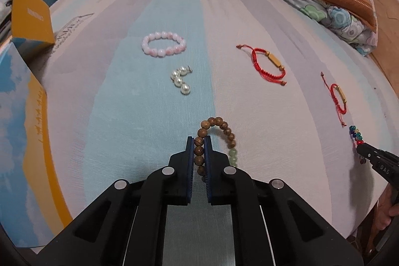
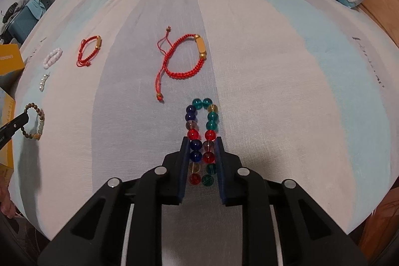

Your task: Organize jewelry

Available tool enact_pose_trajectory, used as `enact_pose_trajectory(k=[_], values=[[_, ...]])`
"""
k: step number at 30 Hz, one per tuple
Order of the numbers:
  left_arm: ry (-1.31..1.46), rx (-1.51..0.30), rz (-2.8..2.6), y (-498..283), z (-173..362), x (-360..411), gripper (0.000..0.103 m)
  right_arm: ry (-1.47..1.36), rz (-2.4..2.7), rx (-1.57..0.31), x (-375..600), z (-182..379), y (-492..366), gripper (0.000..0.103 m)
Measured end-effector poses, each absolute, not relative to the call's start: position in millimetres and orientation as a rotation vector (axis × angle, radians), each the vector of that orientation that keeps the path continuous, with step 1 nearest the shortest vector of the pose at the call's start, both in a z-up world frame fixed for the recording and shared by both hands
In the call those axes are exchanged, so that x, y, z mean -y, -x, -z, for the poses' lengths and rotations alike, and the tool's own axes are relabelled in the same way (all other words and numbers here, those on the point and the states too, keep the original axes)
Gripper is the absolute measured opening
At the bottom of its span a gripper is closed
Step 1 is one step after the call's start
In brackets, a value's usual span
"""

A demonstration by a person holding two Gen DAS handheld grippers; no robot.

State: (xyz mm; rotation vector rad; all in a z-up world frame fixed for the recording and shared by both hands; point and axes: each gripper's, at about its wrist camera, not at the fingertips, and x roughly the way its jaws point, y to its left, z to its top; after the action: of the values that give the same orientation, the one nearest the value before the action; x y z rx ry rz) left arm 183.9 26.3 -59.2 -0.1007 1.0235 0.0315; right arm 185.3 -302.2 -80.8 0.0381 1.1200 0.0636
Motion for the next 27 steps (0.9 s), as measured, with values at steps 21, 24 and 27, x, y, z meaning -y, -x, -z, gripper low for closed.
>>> enact_pose_trajectory(k=[21, 24, 27], values=[[0.1, -1.009, -0.044, -169, 30, -32, 0.007, -0.027, -0.082, -1.071, 298, 49, -176, 0.0], [0.102, -1.007, -0.041, -168, 27, -31, 0.007, -0.021, -0.078, -1.078, 299, 49, -177, 0.0], [0.097, -1.007, -0.039, -168, 27, -30, 0.007, -0.025, -0.05, -1.107, 303, 56, -183, 0.002]])
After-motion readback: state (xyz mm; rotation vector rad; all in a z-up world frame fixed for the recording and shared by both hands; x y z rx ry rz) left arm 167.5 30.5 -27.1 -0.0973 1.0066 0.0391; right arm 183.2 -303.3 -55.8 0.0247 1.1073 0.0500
